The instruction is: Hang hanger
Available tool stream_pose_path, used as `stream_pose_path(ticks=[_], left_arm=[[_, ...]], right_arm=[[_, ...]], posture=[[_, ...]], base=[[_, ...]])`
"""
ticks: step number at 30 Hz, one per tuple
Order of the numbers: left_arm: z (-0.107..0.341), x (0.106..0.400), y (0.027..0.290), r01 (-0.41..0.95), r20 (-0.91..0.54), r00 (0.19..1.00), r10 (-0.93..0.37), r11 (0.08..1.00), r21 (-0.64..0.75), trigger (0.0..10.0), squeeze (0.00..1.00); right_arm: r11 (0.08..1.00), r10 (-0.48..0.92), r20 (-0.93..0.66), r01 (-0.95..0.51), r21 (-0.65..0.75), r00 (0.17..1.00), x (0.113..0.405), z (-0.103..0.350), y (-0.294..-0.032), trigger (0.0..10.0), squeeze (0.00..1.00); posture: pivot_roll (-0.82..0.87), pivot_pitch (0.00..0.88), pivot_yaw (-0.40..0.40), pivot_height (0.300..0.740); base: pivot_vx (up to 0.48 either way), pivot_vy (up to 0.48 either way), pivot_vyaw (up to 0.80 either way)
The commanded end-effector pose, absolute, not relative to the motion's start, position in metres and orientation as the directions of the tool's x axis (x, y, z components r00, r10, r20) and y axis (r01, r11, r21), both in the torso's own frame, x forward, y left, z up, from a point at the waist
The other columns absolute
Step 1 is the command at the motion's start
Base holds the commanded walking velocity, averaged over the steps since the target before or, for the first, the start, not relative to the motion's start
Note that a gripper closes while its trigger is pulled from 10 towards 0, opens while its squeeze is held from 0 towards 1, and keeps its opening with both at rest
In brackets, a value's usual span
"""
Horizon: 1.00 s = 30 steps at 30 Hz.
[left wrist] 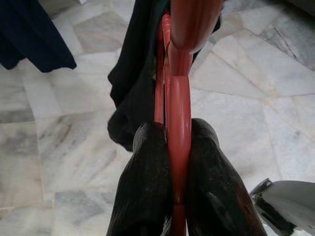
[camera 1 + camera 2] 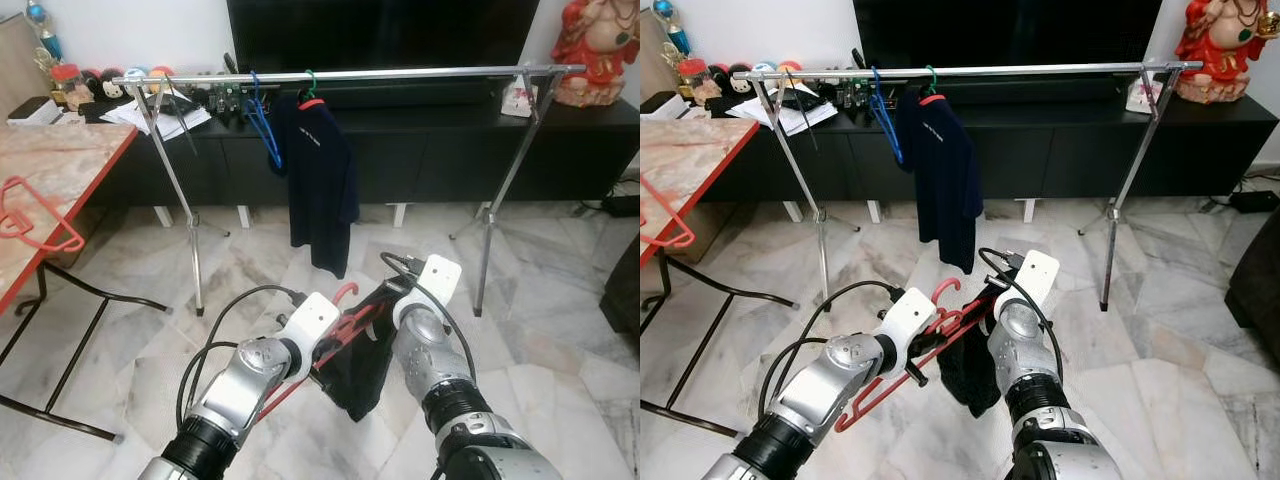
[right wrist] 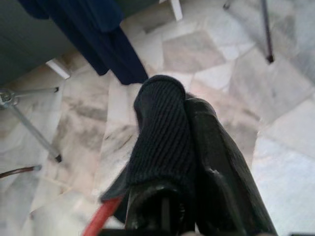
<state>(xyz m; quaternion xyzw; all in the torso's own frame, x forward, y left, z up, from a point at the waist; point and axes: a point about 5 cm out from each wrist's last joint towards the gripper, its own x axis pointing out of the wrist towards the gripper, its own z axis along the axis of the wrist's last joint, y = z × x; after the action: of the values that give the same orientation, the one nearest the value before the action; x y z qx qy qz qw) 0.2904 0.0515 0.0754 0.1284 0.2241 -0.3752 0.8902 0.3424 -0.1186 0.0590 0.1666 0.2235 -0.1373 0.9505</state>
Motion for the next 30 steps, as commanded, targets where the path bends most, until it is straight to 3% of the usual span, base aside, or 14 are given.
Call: stream_pose_path(ticks=[1,12,15,17,24,30], left_arm=[[0.079,0.293,0.051,0.729,-0.474,0.619,-0.626,0.683,0.051,10.0,0.0],[0.077,0.291,0.04,0.738,-0.46,0.598,-0.656,0.674,-0.001,10.0,0.0],[0.075,0.29,0.038,0.74,-0.47,0.592,-0.655,0.672,-0.004,10.0,0.0],[0.066,0.289,0.038,0.73,-0.524,0.588,-0.616,0.683,0.017,10.0,0.0],[0.058,0.293,0.044,0.662,-0.558,0.635,-0.533,0.749,0.037,10.0,0.0],[0.057,0.287,0.037,0.721,-0.562,0.568,-0.601,0.693,-0.013,10.0,0.0]], right_arm=[[0.899,-0.177,-0.46,0.334,0.285,0.87,0.344,0.063,-0.118,10.0,0.0],[0.875,-0.131,-0.47,0.324,0.359,0.873,0.344,0.065,-0.113,10.0,0.0],[0.816,-0.11,-0.501,0.366,0.448,0.858,0.344,0.065,-0.11,10.0,0.0],[0.772,-0.107,-0.51,0.394,0.499,0.854,0.345,0.068,-0.11,10.0,0.0],[0.747,-0.116,-0.521,0.42,0.515,0.846,0.343,0.069,-0.112,10.0,0.0],[0.705,-0.063,-0.534,0.416,0.574,0.843,0.34,0.068,-0.107,10.0,0.0]], posture=[[-0.1,0.0,0.018,0.74],[-0.1,0.0,0.023,0.74],[-0.1,0.0,0.024,0.74],[-0.1,0.0,0.024,0.74],[-0.1,0.0,0.023,0.74],[-0.1,0.0,0.025,0.74]], base=[[0.0,0.0,0.0],[0.0,0.0,0.0],[0.0,0.0,0.0],[0.0,0.0,0.0],[0.0,0.0,0.0],[0.0,0.0,0.0]])
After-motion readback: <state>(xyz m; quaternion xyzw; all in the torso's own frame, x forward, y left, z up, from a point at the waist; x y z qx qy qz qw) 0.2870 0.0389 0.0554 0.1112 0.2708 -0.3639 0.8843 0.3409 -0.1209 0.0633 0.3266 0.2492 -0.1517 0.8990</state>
